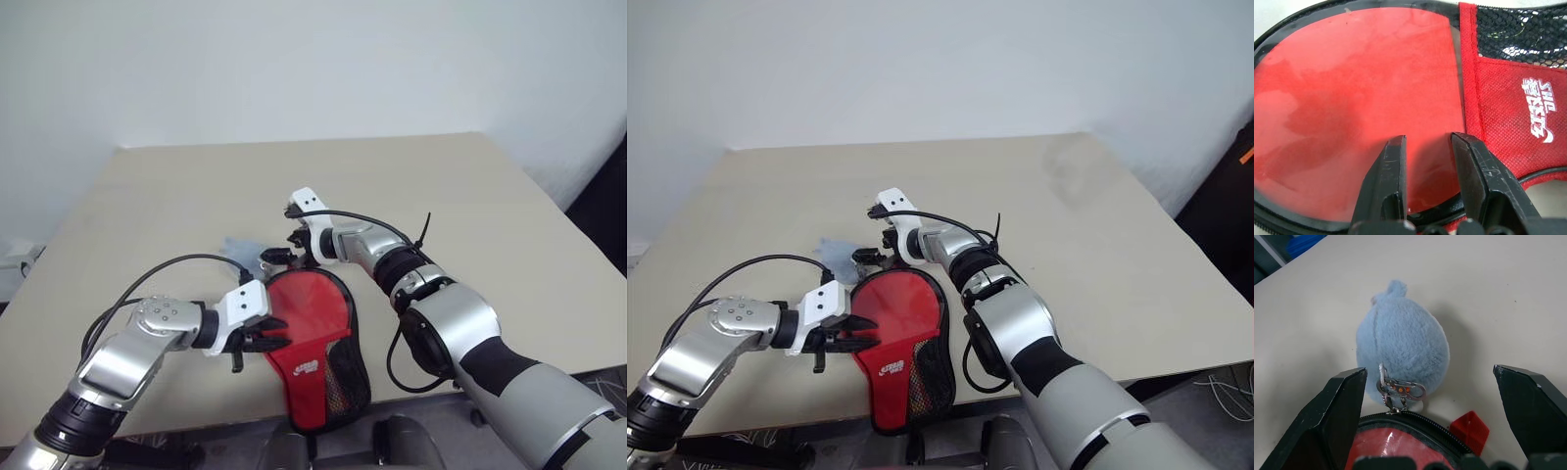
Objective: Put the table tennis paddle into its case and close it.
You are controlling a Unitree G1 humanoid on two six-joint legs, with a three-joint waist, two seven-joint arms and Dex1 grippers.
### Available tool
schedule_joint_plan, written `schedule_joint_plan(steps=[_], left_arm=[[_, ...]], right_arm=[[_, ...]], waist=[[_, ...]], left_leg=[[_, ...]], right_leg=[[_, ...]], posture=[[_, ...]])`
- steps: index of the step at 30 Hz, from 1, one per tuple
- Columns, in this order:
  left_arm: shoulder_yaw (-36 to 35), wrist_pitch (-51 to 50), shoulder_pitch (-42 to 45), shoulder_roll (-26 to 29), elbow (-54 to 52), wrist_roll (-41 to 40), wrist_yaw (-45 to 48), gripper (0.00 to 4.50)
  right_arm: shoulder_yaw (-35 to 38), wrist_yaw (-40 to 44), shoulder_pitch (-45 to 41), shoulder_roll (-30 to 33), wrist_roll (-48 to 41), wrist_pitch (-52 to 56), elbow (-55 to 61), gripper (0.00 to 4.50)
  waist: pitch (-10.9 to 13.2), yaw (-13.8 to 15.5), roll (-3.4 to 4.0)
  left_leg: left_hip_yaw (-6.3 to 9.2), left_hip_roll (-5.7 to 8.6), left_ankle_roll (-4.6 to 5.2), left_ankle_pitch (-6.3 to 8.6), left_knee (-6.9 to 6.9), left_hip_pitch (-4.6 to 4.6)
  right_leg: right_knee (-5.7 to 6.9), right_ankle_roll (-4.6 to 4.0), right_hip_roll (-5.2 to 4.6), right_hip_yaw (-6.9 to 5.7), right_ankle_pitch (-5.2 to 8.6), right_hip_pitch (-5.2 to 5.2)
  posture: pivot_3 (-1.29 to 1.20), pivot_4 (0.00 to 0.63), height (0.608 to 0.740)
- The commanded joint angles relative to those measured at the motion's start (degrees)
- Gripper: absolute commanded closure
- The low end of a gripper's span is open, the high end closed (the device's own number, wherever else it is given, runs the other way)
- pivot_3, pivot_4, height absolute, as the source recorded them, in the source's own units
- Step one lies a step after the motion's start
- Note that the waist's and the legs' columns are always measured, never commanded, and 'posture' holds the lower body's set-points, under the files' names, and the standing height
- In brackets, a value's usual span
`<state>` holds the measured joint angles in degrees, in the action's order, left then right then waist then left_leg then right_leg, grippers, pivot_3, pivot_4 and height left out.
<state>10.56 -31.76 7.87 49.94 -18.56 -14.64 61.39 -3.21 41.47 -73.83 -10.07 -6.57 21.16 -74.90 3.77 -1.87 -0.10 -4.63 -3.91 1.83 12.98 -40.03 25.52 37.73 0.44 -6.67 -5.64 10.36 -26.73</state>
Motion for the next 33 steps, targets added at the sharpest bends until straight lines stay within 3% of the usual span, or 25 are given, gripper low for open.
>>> schedule_joint_plan(steps=[1, 12, 33], left_arm=[[1.1, -1.1, -1.1, 0.9, 1.6, 1.7, -0.7, 3.08], [-1.2, -0.4, -5.2, 2.4, -0.7, 0.1, 0.0, 3.08], [-6.4, 3.2, -4.2, -0.2, 0.9, -3.5, -2.1, 3.08]], right_arm=[[1.4, 1.5, -4.1, -10.1, -1.0, 0.3, 1.2, 0.03], [-1.0, -0.5, -3.1, -14.4, 1.1, -1.6, 0.9, 0.03], [-2.8, 0.2, -0.6, -14.9, 1.5, -3.6, 1.8, 0.03]], waist=[[0.0, 0.0, 0.00], [0.0, -0.1, 0.03], [0.0, -0.4, 0.01]], left_leg=[[0.00, 0.00, 0.00, 0.00, 0.00, 0.00], [-0.19, -0.07, -0.01, 0.00, 0.12, 0.00], [-0.44, -0.18, -0.10, -0.06, 0.19, 0.03]], right_leg=[[0.00, 0.00, 0.00, 0.00, 0.00, 0.00], [0.00, -0.01, -0.02, 0.04, -0.01, -0.17], [0.05, -0.08, -0.01, 0.07, -0.06, -0.45]], posture=[[0.00, 0.000, 0.688], [0.00, 0.000, 0.688], [0.00, 0.000, 0.688]])
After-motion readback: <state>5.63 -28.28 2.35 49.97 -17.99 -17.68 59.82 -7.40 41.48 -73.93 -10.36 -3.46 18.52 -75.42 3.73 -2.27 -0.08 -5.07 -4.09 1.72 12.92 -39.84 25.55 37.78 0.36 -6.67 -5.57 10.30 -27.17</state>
